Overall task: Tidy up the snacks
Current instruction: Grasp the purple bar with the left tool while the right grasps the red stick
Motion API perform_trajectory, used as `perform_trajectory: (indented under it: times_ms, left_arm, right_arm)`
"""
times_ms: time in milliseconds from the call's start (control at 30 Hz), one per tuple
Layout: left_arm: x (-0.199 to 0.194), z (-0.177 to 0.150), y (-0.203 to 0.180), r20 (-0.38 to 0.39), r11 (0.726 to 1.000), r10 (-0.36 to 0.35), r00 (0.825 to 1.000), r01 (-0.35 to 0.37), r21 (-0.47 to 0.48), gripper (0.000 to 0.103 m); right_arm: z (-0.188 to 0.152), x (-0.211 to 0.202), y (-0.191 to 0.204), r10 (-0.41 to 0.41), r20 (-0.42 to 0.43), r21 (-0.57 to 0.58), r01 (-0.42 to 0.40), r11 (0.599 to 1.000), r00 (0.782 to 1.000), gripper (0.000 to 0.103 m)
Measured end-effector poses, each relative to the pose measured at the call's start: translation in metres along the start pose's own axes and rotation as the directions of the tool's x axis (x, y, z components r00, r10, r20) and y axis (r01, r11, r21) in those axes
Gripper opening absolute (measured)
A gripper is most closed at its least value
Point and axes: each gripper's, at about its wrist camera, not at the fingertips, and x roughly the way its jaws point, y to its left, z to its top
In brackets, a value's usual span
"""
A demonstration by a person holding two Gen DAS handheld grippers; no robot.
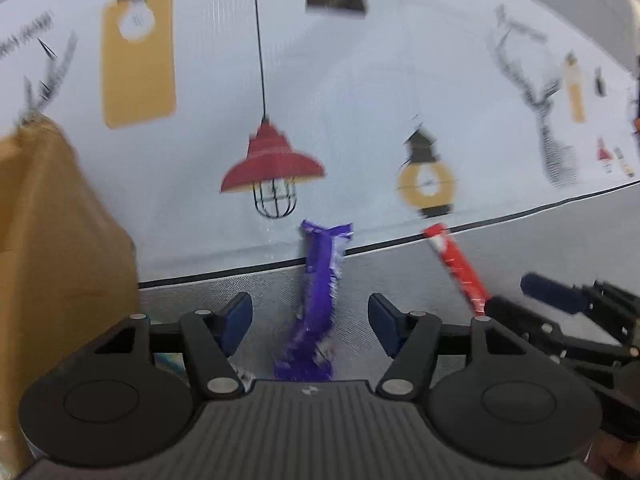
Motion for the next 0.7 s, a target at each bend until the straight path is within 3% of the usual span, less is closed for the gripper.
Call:
perform_trajectory:
  times_ms: [133, 200, 233, 267, 400, 533, 700]
  left_arm:
    - [0.031, 0.001, 0.006, -0.052, 1.0, 0.014, 0.999, -0.013, 0.019, 0.057]
    - [0.03, 0.0, 0.005, -0.033, 0.999, 0.02, 0.999, -0.018, 0.04, 0.044]
    - [0.028, -0.002, 0.005, -0.025, 0.999, 0.015, 1.0, -0.014, 0.044, 0.024]
    - [0.027, -0.004, 0.006, -0.02, 0.999, 0.006, 1.0, -0.005, 0.047, 0.018]
    - [0.016, -0.019, 0.006, -0.053, 0.999, -0.005, 0.999, 0.007, 0.035, 0.015]
    - [-0.003, -0.047, 0.0, -0.091, 0.997, -0.077, 0.993, 0.079, 0.013, 0.015]
    - [-0.009, -0.07, -0.006, -0.052, 0.999, -0.036, 0.998, 0.037, 0.015, 0.018]
  right_arm:
    - [0.001, 0.041, -0.008, 0.007, -0.077, -0.014, -0.009, 1.0, 0.997, 0.037]
    - [0.0, 0.045, -0.002, -0.019, -0.066, -0.084, 0.013, 0.996, 0.998, 0.034]
    - [-0.001, 0.047, 0.004, -0.056, -0.063, -0.125, 0.048, 0.991, 0.996, 0.024]
    - [-0.002, 0.048, 0.007, -0.084, -0.058, -0.149, 0.074, 0.986, 0.995, 0.022]
    - [-0.002, 0.042, 0.007, -0.083, -0.083, -0.132, 0.072, 0.989, 0.993, 0.014]
    - [-0.013, 0.02, 0.004, -0.041, -0.122, -0.058, 0.034, 0.998, 0.992, 0.012]
    - [-0.038, -0.004, 0.01, -0.02, -0.149, -0.099, 0.005, 0.995, 0.989, 0.017]
